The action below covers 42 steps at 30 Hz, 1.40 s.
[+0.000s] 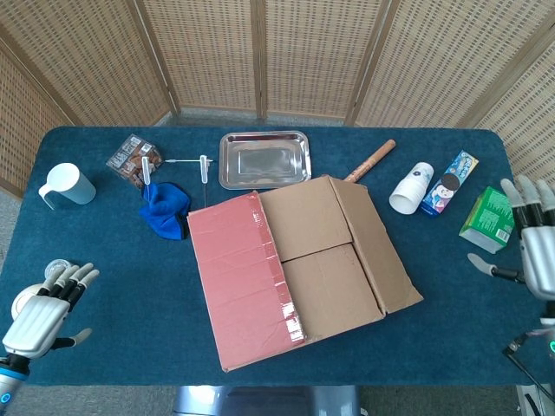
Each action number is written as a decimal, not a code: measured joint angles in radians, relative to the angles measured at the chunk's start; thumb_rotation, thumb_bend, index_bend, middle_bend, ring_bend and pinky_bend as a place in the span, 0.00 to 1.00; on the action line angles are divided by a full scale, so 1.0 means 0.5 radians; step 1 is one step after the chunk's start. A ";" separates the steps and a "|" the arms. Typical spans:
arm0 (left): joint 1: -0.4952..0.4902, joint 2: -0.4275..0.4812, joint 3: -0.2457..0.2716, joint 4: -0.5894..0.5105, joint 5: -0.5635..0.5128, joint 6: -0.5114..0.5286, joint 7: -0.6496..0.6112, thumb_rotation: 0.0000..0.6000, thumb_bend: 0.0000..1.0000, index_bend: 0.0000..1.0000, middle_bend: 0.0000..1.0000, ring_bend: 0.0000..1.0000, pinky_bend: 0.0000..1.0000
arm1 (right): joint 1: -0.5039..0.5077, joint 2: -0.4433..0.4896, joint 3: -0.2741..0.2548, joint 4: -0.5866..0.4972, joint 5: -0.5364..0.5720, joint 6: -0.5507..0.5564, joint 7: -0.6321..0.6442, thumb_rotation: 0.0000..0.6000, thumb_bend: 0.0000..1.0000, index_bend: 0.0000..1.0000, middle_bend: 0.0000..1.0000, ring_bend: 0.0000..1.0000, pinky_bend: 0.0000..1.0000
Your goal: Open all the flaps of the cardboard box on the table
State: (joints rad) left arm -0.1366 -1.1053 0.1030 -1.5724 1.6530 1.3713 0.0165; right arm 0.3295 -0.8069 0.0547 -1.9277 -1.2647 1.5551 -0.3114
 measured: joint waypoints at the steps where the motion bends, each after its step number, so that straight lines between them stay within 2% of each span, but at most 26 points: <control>1: -0.005 0.005 -0.005 0.000 0.000 0.002 -0.008 1.00 0.00 0.01 0.00 0.00 0.00 | -0.036 -0.012 -0.013 0.003 -0.026 0.021 0.016 0.36 0.00 0.00 0.00 0.00 0.00; 6: -0.047 0.035 -0.036 -0.014 0.033 0.017 -0.064 1.00 0.00 0.02 0.00 0.00 0.00 | -0.182 -0.078 -0.072 0.021 -0.128 0.101 0.120 0.37 0.00 0.00 0.00 0.00 0.00; 12: -0.140 0.110 -0.103 -0.072 0.104 0.035 -0.089 1.00 0.00 0.03 0.00 0.00 0.00 | -0.366 -0.225 -0.165 0.068 -0.247 0.192 0.142 0.60 0.00 0.00 0.00 0.00 0.00; 16: -0.212 0.178 -0.152 -0.144 0.130 0.026 -0.110 1.00 0.00 0.03 0.00 0.00 0.00 | -0.425 -0.249 -0.176 0.075 -0.232 0.200 0.171 0.76 0.00 0.00 0.00 0.00 0.00; 23: -0.397 0.295 -0.242 -0.275 0.161 -0.110 -0.132 1.00 0.00 0.07 0.00 0.00 0.00 | -0.506 -0.259 -0.174 0.094 -0.191 0.180 0.307 0.89 0.00 0.00 0.00 0.00 0.00; 27: -0.545 0.331 -0.312 -0.335 0.175 -0.221 -0.196 1.00 0.00 0.14 0.00 0.00 0.05 | -0.542 -0.243 -0.166 0.099 -0.185 0.182 0.335 0.93 0.00 0.00 0.00 0.00 0.00; 35: -0.952 0.354 -0.515 -0.374 0.181 -0.495 -0.497 1.00 0.00 0.22 0.02 0.02 0.07 | -0.586 -0.189 -0.129 0.069 -0.202 0.173 0.389 1.00 0.00 0.00 0.00 0.00 0.00; 38: -1.102 0.333 -0.598 -0.369 0.166 -0.595 -0.538 1.00 0.00 0.26 0.05 0.05 0.09 | -0.594 -0.187 -0.118 0.057 -0.206 0.165 0.391 1.00 0.00 0.00 0.00 0.00 0.00; 42: -1.281 0.249 -0.698 -0.330 0.119 -0.710 -0.548 1.00 0.00 0.26 0.08 0.05 0.09 | -0.610 -0.185 -0.107 0.052 -0.220 0.167 0.380 1.00 0.00 0.00 0.00 0.00 0.00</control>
State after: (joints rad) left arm -0.7771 -0.9808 -0.2460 -1.7376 1.7125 1.0165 -0.2575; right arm 0.0246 -0.8996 0.0011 -1.9016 -1.3748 1.6387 -0.1216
